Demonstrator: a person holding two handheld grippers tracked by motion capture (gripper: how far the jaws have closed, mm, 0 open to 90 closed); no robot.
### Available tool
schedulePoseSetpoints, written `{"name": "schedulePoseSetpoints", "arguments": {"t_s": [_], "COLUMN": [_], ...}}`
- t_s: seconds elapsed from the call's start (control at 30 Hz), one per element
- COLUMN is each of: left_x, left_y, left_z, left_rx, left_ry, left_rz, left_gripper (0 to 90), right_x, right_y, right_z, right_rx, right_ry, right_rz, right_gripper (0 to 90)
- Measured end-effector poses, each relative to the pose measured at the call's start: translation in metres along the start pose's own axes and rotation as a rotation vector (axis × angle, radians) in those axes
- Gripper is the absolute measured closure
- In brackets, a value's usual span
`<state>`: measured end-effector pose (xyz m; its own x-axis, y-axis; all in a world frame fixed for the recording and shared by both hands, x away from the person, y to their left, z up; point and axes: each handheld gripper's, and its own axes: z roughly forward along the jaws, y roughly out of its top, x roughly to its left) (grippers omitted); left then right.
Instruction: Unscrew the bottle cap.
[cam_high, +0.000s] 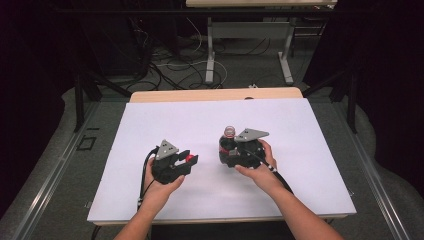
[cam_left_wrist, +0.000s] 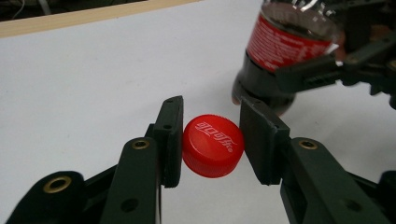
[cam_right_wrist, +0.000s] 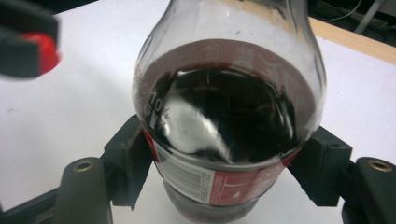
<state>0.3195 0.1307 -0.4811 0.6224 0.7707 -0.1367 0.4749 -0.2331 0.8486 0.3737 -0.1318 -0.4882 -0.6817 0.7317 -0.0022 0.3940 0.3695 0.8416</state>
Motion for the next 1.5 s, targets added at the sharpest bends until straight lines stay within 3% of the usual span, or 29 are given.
{"name": "schedulePoseSetpoints", "arguments": {"t_s": [0.37,0.77,1.13,1.43,1.47,1.5], "left_x": [0.003,0.005,0.009,0.011,0.011,0.011], "left_y": [-0.006,-0.008,-0.009,-0.008,-0.008,-0.008], "left_z": [0.004,0.007,0.006,0.004,0.004,0.004], "left_rx": [0.007,0.017,0.004,0.005,0.004,0.005], "left_ry": [-0.003,-0.005,0.005,0.003,0.003,0.006], "left_rz": [-0.012,-0.020,-0.032,-0.039,-0.049,-0.042], "left_gripper": [61.2,61.2,61.2,61.2,61.2,61.2], "right_x": [-0.024,-0.039,-0.035,-0.029,-0.029,-0.029], "right_y": [0.025,0.050,0.039,0.026,0.026,0.023], "right_z": [0.034,0.060,0.085,0.090,0.089,0.091], "right_rx": [-0.006,0.000,0.016,0.038,0.063,0.043], "right_ry": [-0.072,-0.111,-0.137,-0.129,-0.124,-0.132], "right_rz": [0.088,0.106,0.102,0.099,0.093,0.098], "right_gripper": [28.8,28.8,28.8,28.7,28.7,28.7]}}
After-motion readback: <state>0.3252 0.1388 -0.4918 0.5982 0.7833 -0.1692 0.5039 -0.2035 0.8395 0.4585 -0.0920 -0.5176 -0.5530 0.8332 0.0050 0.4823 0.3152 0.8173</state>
